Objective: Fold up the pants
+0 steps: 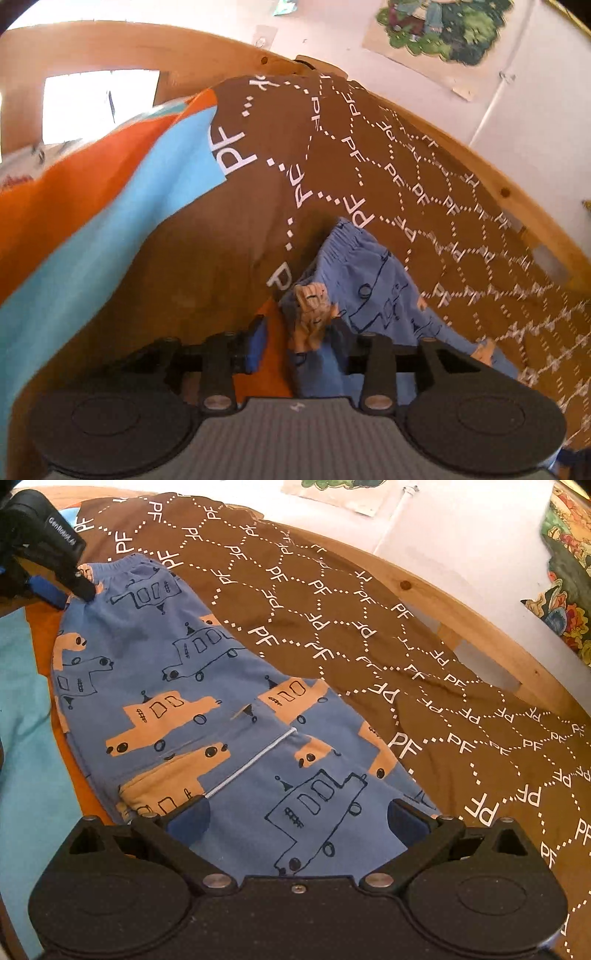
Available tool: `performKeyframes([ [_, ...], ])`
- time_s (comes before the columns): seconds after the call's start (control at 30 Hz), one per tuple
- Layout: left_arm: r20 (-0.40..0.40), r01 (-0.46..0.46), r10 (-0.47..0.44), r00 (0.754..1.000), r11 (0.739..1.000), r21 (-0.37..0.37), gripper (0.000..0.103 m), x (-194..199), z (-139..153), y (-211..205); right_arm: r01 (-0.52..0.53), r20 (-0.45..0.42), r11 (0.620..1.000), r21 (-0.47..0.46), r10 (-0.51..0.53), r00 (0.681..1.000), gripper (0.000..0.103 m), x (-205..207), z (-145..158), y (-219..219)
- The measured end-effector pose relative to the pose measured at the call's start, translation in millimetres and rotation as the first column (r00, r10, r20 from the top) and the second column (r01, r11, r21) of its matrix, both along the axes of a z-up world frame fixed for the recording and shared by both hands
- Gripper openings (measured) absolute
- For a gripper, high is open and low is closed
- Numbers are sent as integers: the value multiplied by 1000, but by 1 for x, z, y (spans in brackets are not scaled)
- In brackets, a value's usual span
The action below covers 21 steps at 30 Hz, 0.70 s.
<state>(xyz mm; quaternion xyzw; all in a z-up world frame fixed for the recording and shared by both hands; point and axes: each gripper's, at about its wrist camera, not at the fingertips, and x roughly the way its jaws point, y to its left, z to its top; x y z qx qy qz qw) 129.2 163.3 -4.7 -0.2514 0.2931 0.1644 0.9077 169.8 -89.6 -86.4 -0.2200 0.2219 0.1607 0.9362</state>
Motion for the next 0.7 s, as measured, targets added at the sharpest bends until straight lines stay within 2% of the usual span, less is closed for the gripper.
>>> performKeyframes([
  [0.03,19,0,1,1000,999,-34,59,1,-2,3,0,2,1000,1,0,1000,102,0,0,0],
  [0.13,68,12,-4,998,993,-114,72,1,-5,11,-1,7,1000,0,1,1000,102,-1,-1,0],
  [0.2,88,7,6,996,988,-155,71,2,-7,15,0,8,1000,3,0,1000,102,-1,-1,0],
  [0.27,95,-1,20,995,980,-198,57,1,-10,18,0,9,1000,6,0,1000,102,-2,-1,0],
  [0.33,76,-15,39,996,958,-287,30,0,-18,26,0,11,1000,8,0,1000,102,-2,-2,-1],
  [0.4,56,-44,68,996,934,-355,21,0,-27,33,-1,18,1000,5,1,1000,102,-3,-3,-1],
  [0.43,58,-51,78,995,926,-374,21,0,-29,36,-2,22,1000,4,2,1000,102,-4,-3,0],
  [0.57,56,-47,70,996,940,-337,16,0,-27,32,-3,29,1000,0,3,1000,102,-5,-3,0],
  [0.7,55,-32,46,997,972,-233,13,1,-20,21,-3,27,1000,1,3,1000,102,-4,-3,0],
])
